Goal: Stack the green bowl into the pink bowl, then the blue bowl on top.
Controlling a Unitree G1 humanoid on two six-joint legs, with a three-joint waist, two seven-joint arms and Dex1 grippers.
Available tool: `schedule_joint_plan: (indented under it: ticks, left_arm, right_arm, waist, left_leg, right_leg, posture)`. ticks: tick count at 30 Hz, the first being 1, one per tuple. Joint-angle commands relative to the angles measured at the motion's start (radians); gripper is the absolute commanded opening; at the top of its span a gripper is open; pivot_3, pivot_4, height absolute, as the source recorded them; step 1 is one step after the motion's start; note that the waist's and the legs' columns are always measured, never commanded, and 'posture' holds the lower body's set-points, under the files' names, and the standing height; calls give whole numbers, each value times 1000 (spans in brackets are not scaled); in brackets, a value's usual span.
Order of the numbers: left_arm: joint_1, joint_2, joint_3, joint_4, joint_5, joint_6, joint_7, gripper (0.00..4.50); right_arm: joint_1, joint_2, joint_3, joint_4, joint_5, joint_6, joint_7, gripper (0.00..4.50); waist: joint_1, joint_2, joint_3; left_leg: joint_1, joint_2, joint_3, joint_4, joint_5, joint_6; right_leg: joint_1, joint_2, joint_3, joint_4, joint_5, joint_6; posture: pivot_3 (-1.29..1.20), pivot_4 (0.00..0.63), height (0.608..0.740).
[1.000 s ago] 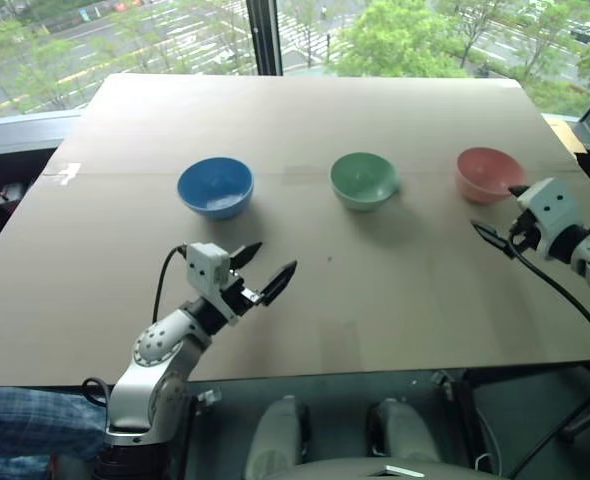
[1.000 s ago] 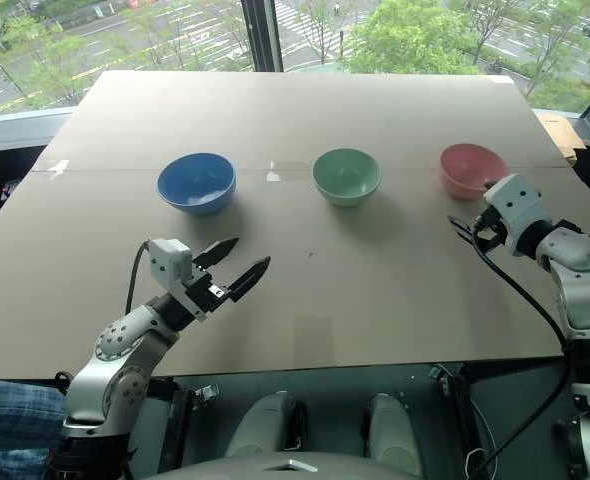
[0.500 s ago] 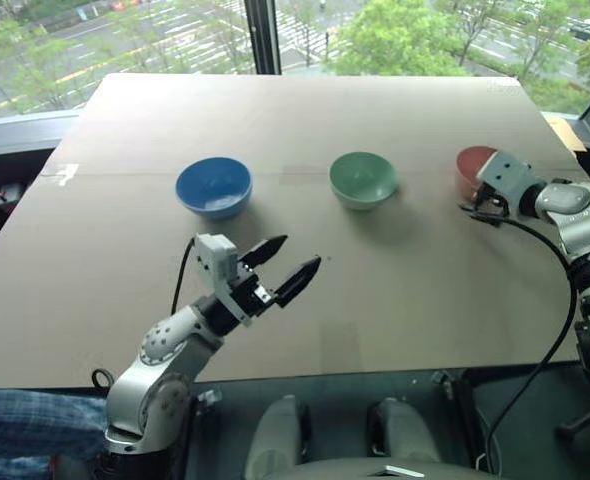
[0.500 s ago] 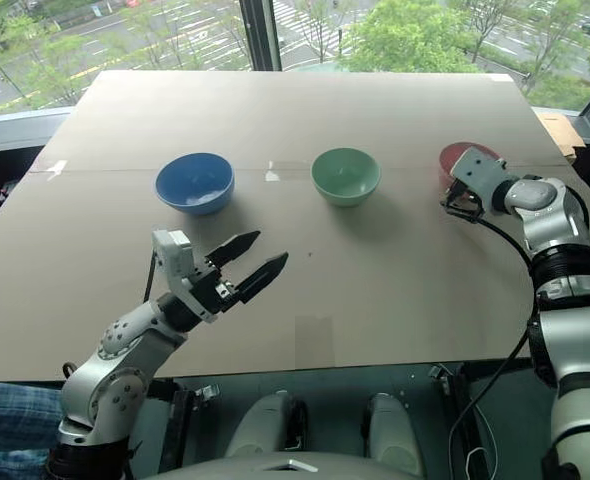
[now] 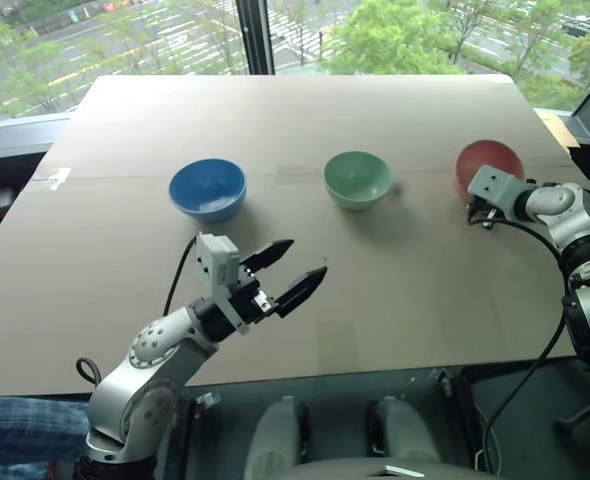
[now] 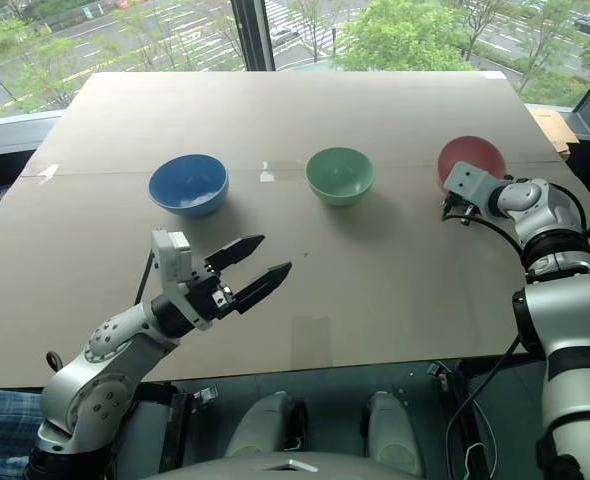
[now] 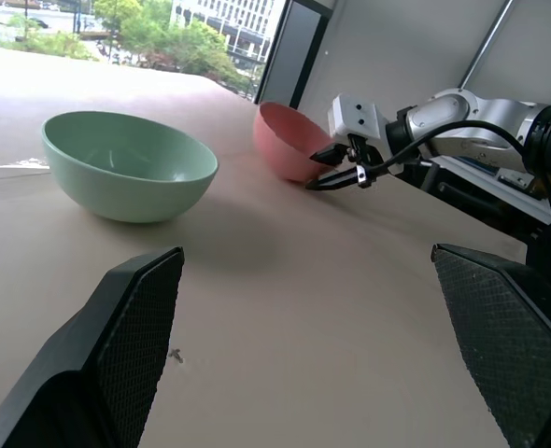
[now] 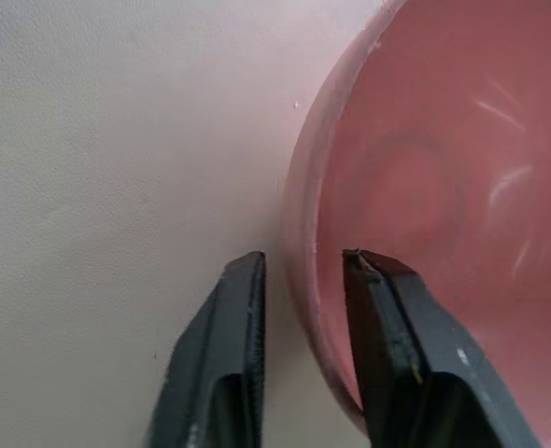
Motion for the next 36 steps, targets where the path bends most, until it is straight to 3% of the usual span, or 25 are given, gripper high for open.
schedule_joint_plan:
  ticks: [1, 8, 14, 16, 20, 26, 29, 36]
  left_arm:
    - [14, -2, -9, -48, 9, -30, -6, 4500]
    - [14, 5, -22, -25, 30, -57, -33, 4500]
    - [15, 20, -13, 4, 68, -74, -50, 4500]
    - [17, 28, -3, 22, 75, -77, -56, 4500]
    - [17, 73, 8, 92, 139, -101, -82, 4500]
    - [17, 142, 55, 186, 196, -151, -144, 4500]
    - [15, 174, 90, 244, 211, -180, -178, 4500]
    - [26, 222, 110, 342, 286, -256, -228, 4500]
  right_arm:
    - [-36, -12, -9, -2, -5, -22, -5, 34]
    - [-23, -32, -4, -30, -16, -72, 38, 34]
    - [28, -45, -41, -177, 59, -95, 216, 34]
    - [82, -57, -51, -317, 103, -69, 304, 34]
    - [303, -97, -61, -883, 210, 134, 461, 34]
    - [497, -120, -35, -1458, 262, 427, 546, 34]
    - [539, -115, 3, -1650, 265, 541, 553, 34]
    - [493, -32, 168, -1853, 197, 710, 513, 34]
  waist:
    - [-1, 0, 0]
    - [0, 1, 1]
    - [0, 2, 1]
    - [1, 2, 1]
    - [5, 2, 2]
    - [6, 3, 2]
    - [6, 3, 2]
    - [4, 1, 1]
  left_leg:
    - [0, 0, 0, 0, 0, 0]
    - [0, 0, 0, 0, 0, 0]
    - [0, 0, 0, 0, 0, 0]
    - [0, 0, 0, 0, 0, 0]
    - [0, 1, -2, 0, 0, 0]
    - [-1, 0, -2, 0, 0, 0]
    - [0, 1, -3, 0, 0, 0]
    - [-1, 0, -3, 0, 0, 0]
  right_leg:
    - [0, 0, 0, 0, 0, 0]
    - [0, 0, 0, 0, 0, 0]
    - [0, 0, 0, 0, 0, 0]
    - [0, 0, 0, 0, 0, 0]
    - [0, 0, -2, 0, 0, 0]
    - [0, -1, -3, 0, 0, 0]
    - [0, -1, -4, 0, 0, 0]
    - [0, -2, -5, 0, 0, 0]
  posture:
    - [0, 150, 740]
    - [0, 150, 740]
    - [0, 150, 740]
    - [0, 150, 740]
    - [0, 150, 740]
    - [0, 150, 740]
    - [0, 150, 740]
    - [0, 150, 740]
